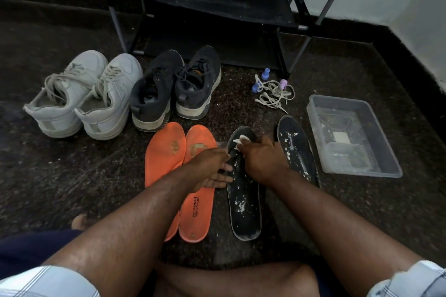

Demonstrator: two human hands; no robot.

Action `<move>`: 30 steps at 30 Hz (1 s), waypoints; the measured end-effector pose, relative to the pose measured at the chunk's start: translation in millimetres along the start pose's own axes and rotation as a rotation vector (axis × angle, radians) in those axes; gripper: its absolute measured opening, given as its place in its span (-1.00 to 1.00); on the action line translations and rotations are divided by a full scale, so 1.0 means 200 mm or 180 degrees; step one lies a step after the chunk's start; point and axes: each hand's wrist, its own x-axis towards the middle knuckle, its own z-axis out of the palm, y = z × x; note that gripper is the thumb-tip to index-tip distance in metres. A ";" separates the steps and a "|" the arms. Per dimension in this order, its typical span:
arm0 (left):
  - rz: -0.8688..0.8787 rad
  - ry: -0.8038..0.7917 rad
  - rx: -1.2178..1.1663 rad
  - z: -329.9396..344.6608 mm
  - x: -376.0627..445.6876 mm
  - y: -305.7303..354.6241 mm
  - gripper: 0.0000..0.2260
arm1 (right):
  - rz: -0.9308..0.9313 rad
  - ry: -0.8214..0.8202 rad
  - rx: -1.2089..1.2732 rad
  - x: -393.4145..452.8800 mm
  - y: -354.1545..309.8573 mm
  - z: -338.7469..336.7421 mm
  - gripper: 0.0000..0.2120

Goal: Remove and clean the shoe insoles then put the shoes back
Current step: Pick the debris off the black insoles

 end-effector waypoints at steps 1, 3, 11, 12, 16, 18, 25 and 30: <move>-0.0005 -0.0003 0.0000 0.00 0.00 0.00 -0.64 | 0.0068 -0.0002 -0.0062 0.00 0.01 0.00 -0.54; -0.0001 -0.0013 0.0002 0.00 0.00 0.00 -0.64 | 0.0257 -0.0017 -0.0160 0.02 0.02 -0.01 -0.52; 0.0013 -0.0014 0.0019 0.00 0.00 0.00 -0.62 | 0.0253 0.0023 -0.0170 0.02 0.02 -0.01 -0.53; 0.0016 -0.0017 0.0024 0.00 -0.01 0.00 -0.62 | 0.0344 0.0008 -0.0164 0.03 0.01 -0.01 -0.53; 0.0021 -0.0012 0.0045 0.00 -0.01 0.00 -0.61 | 0.0011 -0.0068 0.0026 0.00 -0.04 0.00 -0.53; 0.0020 -0.0004 0.0043 0.00 -0.01 0.00 -0.60 | 0.0035 -0.0034 -0.0018 0.00 -0.02 0.00 -0.53; 0.0029 0.0007 0.0044 0.00 -0.01 0.00 -0.60 | -0.0003 -0.0151 0.0179 0.00 -0.04 0.00 -0.52; 0.0011 -0.0001 0.0033 0.00 -0.01 0.00 -0.60 | 0.0339 -0.0127 0.0176 0.04 0.00 -0.03 -0.49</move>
